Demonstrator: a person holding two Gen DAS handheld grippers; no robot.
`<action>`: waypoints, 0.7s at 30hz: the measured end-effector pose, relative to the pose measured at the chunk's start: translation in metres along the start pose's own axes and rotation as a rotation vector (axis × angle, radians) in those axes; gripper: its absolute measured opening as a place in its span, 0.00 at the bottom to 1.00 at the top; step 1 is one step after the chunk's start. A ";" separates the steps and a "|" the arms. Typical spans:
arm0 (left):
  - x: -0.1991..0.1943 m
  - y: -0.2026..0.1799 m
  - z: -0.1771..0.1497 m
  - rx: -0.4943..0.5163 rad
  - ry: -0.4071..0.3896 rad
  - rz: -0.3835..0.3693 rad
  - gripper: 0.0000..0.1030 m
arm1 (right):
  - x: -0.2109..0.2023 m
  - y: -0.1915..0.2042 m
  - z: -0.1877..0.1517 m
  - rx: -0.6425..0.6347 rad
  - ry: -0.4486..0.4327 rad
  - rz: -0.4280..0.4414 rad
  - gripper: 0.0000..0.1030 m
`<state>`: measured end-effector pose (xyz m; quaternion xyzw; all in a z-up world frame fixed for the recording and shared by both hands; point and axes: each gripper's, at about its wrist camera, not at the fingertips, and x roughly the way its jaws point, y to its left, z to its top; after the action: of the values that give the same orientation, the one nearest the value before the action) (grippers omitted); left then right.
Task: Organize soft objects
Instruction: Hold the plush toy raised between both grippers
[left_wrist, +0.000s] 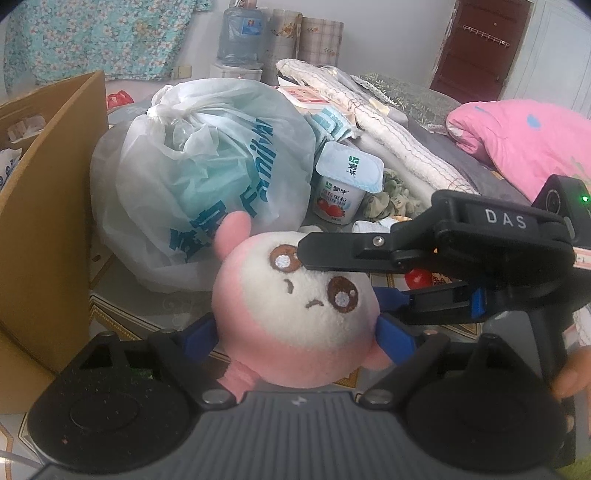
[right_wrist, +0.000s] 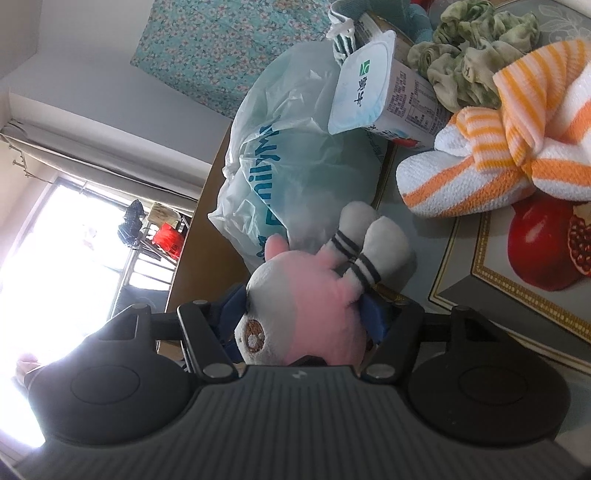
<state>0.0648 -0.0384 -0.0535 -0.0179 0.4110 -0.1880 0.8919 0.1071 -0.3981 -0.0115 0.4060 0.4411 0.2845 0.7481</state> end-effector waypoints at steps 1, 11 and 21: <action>-0.001 0.000 0.000 -0.001 0.000 0.000 0.89 | 0.000 0.000 0.000 0.000 0.000 0.000 0.63; -0.001 0.000 -0.001 -0.002 -0.001 0.000 0.89 | 0.000 0.000 0.000 0.003 0.000 0.001 0.64; -0.001 0.000 -0.001 -0.002 -0.001 -0.001 0.89 | 0.000 0.000 -0.001 0.007 -0.001 0.001 0.64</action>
<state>0.0635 -0.0377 -0.0533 -0.0190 0.4107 -0.1878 0.8920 0.1066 -0.3980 -0.0120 0.4091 0.4414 0.2831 0.7468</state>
